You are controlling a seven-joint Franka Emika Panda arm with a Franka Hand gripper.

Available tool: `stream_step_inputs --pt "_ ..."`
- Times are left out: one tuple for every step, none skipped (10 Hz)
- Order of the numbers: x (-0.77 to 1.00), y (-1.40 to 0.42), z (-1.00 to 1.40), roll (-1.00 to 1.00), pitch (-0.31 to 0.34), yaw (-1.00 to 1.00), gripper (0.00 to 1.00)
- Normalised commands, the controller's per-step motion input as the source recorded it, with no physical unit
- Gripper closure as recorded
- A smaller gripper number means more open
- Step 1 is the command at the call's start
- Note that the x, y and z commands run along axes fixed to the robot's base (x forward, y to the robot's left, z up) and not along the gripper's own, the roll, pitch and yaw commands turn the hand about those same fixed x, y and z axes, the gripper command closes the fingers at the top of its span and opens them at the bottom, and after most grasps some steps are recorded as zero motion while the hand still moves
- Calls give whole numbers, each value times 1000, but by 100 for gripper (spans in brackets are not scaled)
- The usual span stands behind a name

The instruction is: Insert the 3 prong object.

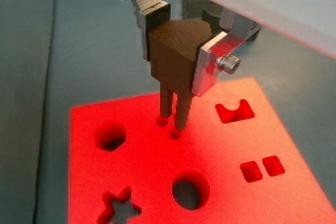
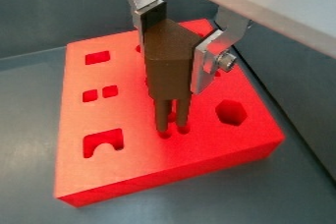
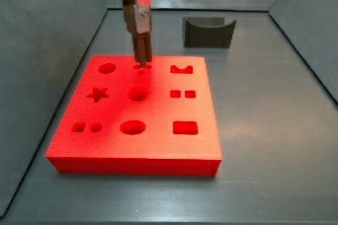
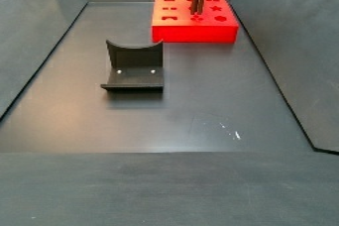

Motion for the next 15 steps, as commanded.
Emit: stream_step_inputs --pt "-23 -143 -320 224 -30 309 100" --pt "-3 -46 -369 247 -33 289 100" --pt "0 0 -326 300 0 174 100" --pt "9 63 -123 299 11 86 100" --pt "106 0 0 267 43 126 100" --pt "266 0 -3 320 71 123 100" --pt "209 -3 -177 347 51 77 100" --pt "123 -140 -226 333 37 0 100" --pt "103 -134 -263 290 34 -26 100" --pt "-26 -26 -246 171 4 -46 100" --pt "-157 0 -203 101 0 -37 100" --pt "-180 0 -211 66 0 -14 100" --pt "-169 0 -197 31 0 0 100" --pt "-77 0 -157 0 0 0 100" --pt "171 -23 -191 -36 0 0 100"
